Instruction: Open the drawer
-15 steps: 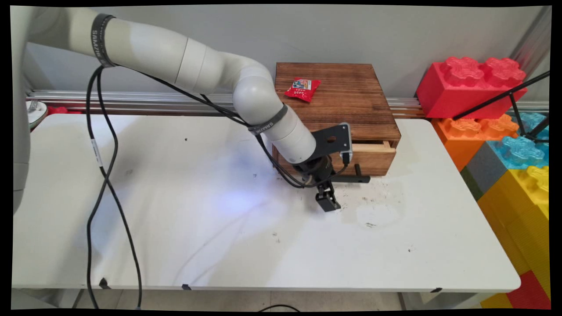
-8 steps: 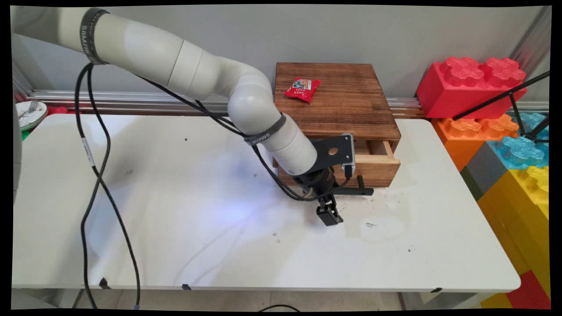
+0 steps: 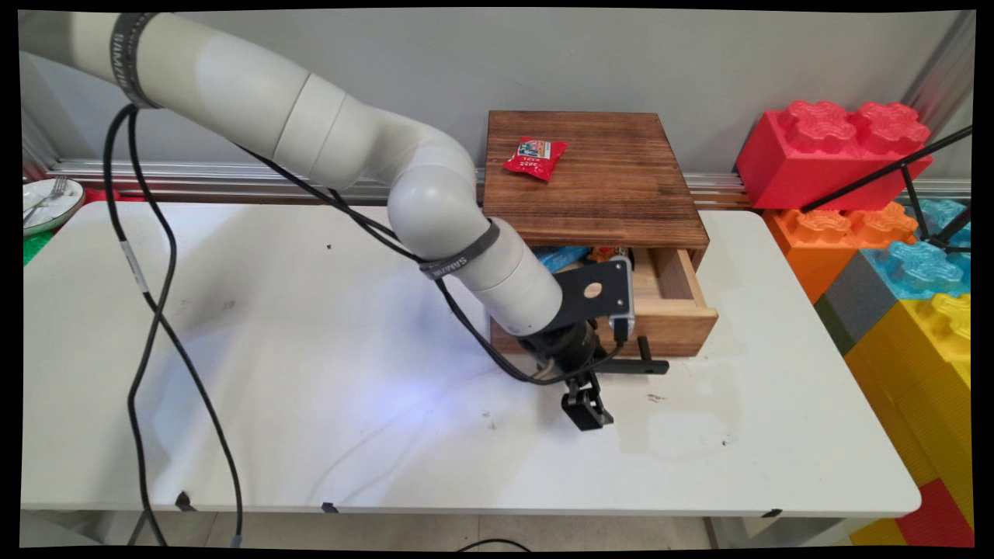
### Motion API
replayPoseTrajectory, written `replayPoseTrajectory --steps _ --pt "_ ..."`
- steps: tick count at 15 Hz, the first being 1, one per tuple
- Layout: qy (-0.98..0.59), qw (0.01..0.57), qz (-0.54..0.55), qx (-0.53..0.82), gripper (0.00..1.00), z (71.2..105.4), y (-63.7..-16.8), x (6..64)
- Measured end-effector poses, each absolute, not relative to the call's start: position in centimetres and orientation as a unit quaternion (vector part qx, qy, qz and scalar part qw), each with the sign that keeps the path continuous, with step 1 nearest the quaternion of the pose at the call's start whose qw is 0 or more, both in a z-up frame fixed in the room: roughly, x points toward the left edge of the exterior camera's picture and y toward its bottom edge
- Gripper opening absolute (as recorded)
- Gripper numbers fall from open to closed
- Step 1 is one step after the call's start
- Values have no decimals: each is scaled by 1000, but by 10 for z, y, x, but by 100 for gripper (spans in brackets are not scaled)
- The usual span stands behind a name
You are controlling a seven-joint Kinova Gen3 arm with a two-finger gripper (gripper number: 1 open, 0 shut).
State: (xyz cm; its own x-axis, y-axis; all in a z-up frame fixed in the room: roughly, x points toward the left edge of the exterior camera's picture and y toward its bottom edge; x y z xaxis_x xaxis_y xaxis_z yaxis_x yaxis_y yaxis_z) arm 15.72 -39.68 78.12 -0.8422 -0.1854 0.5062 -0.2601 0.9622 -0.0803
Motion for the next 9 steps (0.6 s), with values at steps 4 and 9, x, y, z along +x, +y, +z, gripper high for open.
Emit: replayPoseTrajectory --steps 4,9 --pt "-957 262 66 109 100 785 -378 152" --pt "-957 267 58 98 100 787 -354 151"
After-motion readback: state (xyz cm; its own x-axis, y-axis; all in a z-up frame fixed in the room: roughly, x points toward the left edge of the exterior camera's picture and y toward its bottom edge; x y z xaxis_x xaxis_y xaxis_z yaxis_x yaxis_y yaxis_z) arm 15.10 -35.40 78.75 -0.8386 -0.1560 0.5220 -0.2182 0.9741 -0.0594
